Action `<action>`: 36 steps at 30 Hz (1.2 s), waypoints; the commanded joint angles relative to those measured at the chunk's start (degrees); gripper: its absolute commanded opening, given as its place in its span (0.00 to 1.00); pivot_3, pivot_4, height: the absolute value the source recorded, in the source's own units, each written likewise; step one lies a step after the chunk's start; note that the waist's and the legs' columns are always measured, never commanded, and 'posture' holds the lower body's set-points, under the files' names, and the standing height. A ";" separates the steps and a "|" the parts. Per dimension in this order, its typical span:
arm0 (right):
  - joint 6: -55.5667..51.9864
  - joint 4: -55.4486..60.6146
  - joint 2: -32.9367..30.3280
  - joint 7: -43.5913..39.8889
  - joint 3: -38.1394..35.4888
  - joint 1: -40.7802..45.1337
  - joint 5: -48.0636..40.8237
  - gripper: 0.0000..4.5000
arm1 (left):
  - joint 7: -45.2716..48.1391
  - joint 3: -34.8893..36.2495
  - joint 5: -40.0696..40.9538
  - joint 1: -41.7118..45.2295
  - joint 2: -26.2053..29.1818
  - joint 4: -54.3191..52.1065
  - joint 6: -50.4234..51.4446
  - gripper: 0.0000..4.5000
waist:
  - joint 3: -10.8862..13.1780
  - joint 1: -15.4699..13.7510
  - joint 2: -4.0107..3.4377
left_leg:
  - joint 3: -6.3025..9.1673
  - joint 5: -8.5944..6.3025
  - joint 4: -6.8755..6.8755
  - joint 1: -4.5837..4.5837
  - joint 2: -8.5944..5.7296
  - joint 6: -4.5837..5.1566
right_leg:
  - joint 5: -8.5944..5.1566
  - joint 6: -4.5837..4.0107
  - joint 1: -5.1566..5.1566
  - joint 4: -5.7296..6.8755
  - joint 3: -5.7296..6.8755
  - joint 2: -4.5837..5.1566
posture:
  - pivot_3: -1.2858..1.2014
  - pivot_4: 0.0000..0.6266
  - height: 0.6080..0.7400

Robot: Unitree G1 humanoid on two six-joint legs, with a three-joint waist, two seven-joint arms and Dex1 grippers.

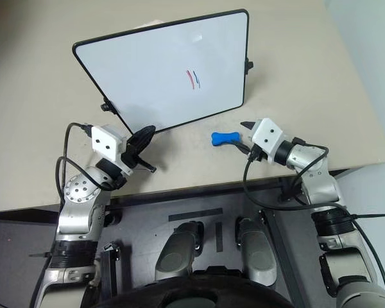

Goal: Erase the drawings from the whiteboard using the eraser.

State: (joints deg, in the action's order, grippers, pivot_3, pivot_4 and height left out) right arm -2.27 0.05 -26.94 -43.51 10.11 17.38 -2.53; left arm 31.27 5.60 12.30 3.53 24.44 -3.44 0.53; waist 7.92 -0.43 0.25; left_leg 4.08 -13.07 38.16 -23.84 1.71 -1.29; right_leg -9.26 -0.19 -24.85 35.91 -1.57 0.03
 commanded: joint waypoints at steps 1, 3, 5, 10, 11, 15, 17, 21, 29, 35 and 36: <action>0.96 2.25 0.59 1.17 -0.34 0.00 0.13 0.58 | 0.79 0.99 1.02 0.66 0.83 -1.92 0.00 0.00 | 0.00 0.01 0.00 | 0.00 0.00 0.00 0.00 0.00 0.00 | 0.00 0.00 -0.01 0.00 0.00 0.00 | 0.52 0.24 1.00; 1.00 2.49 0.84 1.57 -0.42 -0.13 0.24 0.58 | 0.77 0.96 0.92 1.17 0.78 -1.65 0.14 0.00 | 0.00 0.01 0.00 | 0.00 0.00 -0.02 0.00 0.00 0.00 | 0.00 0.00 -0.02 0.00 0.00 0.00 | 0.52 0.24 1.00; 0.91 3.09 1.06 1.81 -0.40 -0.40 0.28 0.58 | 0.81 0.79 0.81 1.46 0.56 -1.70 0.30 0.00 | 0.00 0.01 0.00 | 0.00 0.00 -0.01 0.00 0.00 0.00 | 0.00 0.00 -0.01 0.00 0.00 0.00 | 0.52 0.24 1.00; 0.88 3.46 1.32 1.91 -0.40 -0.48 0.43 0.58 | 1.10 0.55 0.76 1.40 0.46 -2.23 0.56 0.00 | 0.00 0.03 0.00 | 0.00 0.00 -0.02 0.00 0.00 -0.01 | 0.00 -0.01 -0.02 0.00 0.00 0.00 | 0.52 0.24 1.00; 0.97 3.36 1.34 1.79 -0.39 -0.31 0.40 0.58 | 1.11 0.53 0.75 1.17 0.47 -2.52 0.63 0.00 | 0.00 0.03 0.00 | 0.00 0.00 -0.02 0.00 0.00 -0.01 | 0.00 -0.01 -0.02 0.00 0.00 0.00 | 0.52 0.24 1.00; 1.25 2.95 1.41 0.93 -0.09 0.64 0.17 0.58 | 0.93 0.73 0.64 0.13 0.52 -3.56 0.76 0.00 | 0.00 0.04 0.00 | 0.00 0.00 -0.02 0.00 0.00 -0.01 | 0.00 0.00 -0.02 0.00 0.00 0.00 | 0.52 0.24 1.00; 1.59 2.25 1.35 0.28 0.03 1.19 -0.05 0.58 | 0.43 0.75 0.46 -0.32 0.34 -4.34 0.98 0.00 | 0.00 0.05 0.00 | 0.00 -0.01 -0.02 0.00 0.00 -0.01 | 0.00 0.00 -0.02 0.00 0.00 0.00 | 0.52 0.24 1.00; 2.30 0.29 1.71 -1.00 0.88 3.17 0.03 0.58 | -0.43 1.09 0.44 -1.79 -0.05 -5.77 1.13 0.00 | 0.00 0.08 0.00 | 0.00 0.00 -0.02 0.00 0.00 -0.01 | 0.00 -0.01 -0.03 0.00 0.00 0.00 | 0.52 0.24 1.00; 1.05 -1.10 2.85 -4.01 4.10 4.80 -0.06 0.58 | -2.15 0.71 0.25 -4.40 -1.51 -7.49 0.92 0.00 | 0.00 0.05 0.00 | 0.01 -0.01 -0.05 -0.02 0.00 -0.01 | -0.04 0.00 -0.04 -0.01 0.00 0.00 | 0.52 0.24 1.00; 2.67 -5.55 2.22 -3.98 4.89 6.81 2.09 0.58 | -2.97 0.29 -0.17 -5.10 -2.40 -7.95 0.91 0.00 | 0.00 0.08 0.00 | 0.01 -0.01 -0.03 -0.01 0.00 -0.02 | 0.00 -0.05 -0.04 0.00 0.00 0.00 | 0.52 0.24 1.00; 3.02 -6.28 2.23 -4.04 4.78 7.16 2.14 0.58 | -3.12 0.14 -0.25 -5.29 -2.54 -8.16 0.93 0.00 | 0.00 0.04 0.00 | 0.01 -0.01 -0.02 -0.01 0.00 -0.02 | 0.00 -0.06 -0.04 0.00 0.00 0.00 | 0.52 0.24 1.00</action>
State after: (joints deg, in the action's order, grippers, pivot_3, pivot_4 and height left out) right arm -0.74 -6.41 -24.37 -47.20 15.11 23.58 -0.73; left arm 28.43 5.77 12.01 -1.61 21.98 -8.95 1.83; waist 7.92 -0.40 0.25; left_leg 4.10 -13.08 38.14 -23.85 1.71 -1.31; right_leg -9.26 -0.25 -24.88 35.90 -1.58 0.03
